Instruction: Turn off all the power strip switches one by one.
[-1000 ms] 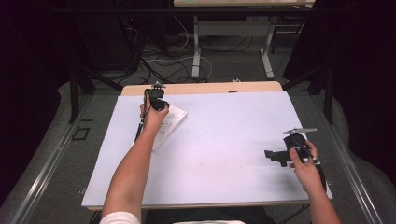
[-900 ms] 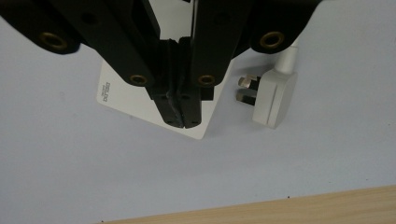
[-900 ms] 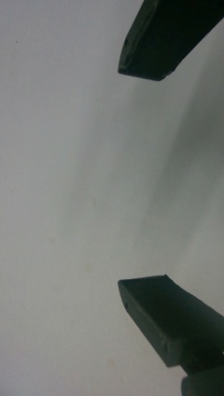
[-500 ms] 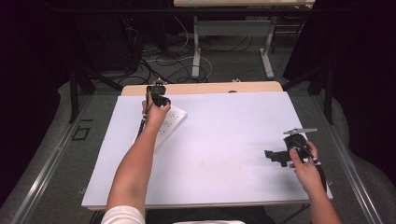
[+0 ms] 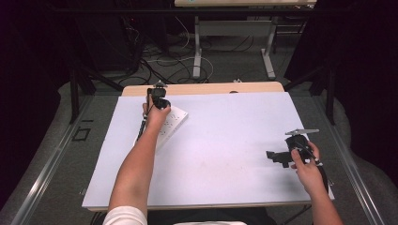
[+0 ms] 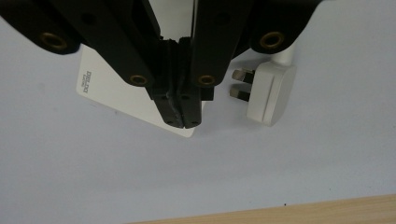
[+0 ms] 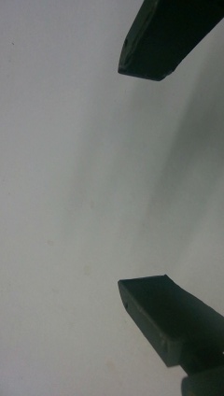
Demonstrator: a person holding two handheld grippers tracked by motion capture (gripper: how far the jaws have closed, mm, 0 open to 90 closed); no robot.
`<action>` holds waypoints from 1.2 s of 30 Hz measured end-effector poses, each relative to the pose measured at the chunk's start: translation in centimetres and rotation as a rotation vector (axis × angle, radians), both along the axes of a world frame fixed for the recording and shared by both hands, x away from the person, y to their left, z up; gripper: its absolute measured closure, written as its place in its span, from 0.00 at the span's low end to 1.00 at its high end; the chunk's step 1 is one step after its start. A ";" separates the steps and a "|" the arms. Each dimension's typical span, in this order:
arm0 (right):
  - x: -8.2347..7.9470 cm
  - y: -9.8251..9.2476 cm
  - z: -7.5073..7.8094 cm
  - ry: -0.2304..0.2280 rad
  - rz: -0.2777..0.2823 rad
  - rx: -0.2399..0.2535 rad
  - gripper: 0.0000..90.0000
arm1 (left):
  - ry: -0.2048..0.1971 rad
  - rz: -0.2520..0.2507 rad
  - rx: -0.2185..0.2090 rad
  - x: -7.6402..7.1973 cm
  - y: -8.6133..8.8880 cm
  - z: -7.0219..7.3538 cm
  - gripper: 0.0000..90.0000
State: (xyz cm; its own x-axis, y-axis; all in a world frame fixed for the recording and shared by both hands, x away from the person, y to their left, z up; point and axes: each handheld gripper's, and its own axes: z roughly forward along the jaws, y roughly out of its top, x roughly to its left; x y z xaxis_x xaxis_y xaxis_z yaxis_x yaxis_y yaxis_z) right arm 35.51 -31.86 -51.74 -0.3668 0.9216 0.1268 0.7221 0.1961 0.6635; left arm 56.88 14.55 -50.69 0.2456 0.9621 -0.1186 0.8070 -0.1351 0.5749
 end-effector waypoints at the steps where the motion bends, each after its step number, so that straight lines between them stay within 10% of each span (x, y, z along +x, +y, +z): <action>1: 0.0 0.0 0.0 -0.001 0.002 0.002 0.00 | -0.003 -0.001 -0.003 0.0 0.0 -0.1 1.00; 36: -0.1 0.0 0.1 -0.001 -0.013 0.009 0.00 | 0.024 -0.010 -0.009 -0.1 -0.4 -1.3 1.00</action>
State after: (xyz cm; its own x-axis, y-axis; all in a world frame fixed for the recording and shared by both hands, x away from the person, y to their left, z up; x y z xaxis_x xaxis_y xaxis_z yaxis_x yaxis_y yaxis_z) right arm 35.44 -31.81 -51.60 -0.3554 0.9249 0.1349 0.7236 0.1809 0.6661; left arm 56.79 14.10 -52.00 0.2523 0.9585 -0.1330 0.8191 -0.1384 0.5567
